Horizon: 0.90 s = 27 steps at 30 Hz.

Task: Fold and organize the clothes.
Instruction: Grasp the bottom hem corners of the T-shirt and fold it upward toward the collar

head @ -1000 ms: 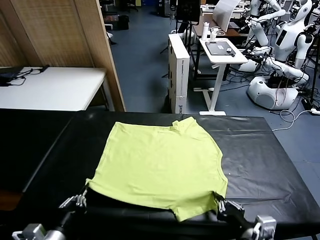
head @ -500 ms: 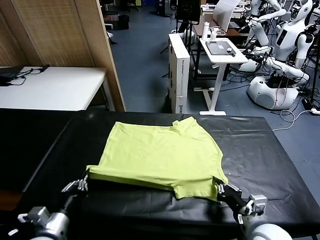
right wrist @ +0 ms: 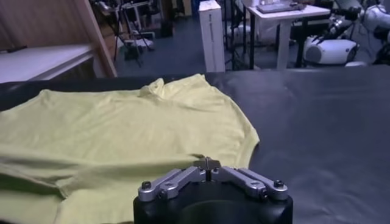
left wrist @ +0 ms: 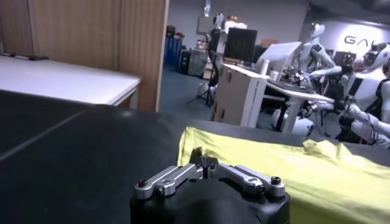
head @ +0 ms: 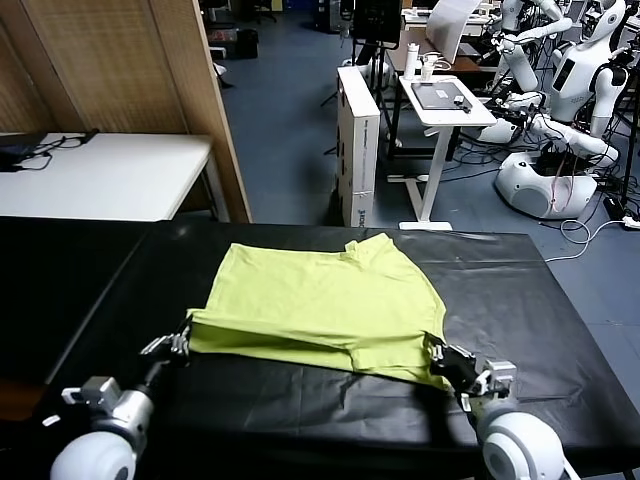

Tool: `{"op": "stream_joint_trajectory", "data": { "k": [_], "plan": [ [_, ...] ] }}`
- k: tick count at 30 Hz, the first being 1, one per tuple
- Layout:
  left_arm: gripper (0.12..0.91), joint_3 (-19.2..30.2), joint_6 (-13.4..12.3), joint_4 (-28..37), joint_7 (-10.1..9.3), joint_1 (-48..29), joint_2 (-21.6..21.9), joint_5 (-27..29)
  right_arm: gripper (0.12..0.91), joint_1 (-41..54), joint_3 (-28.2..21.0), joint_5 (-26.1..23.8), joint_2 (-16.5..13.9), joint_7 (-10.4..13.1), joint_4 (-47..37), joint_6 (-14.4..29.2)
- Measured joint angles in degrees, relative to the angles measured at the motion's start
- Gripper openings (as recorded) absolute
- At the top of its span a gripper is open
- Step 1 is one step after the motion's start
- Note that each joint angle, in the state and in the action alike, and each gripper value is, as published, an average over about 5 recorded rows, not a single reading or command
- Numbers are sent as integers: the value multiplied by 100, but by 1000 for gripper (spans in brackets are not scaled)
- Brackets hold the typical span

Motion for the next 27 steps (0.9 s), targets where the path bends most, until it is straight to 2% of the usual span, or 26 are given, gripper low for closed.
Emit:
{"op": "stream_joint_trajectory", "data": {
  "k": [13, 19, 22, 27],
  "plan": [
    [147, 317, -12, 701, 1, -546, 128, -2, 140, 281, -169, 1, -43, -19, -251, 9],
    [147, 388, 11, 874, -15, -665, 130, 31, 146, 326, -194, -3, -43, -149, -320, 1],
    [147, 386, 53, 902, -9, -676, 139, 51, 234, 292, -145, -21, -62, -284, -293, 0],
    [150, 348, 56, 919, -22, -678, 132, 95, 539, 206, -33, -63, -161, -465, -181, 21]
  ]
}}
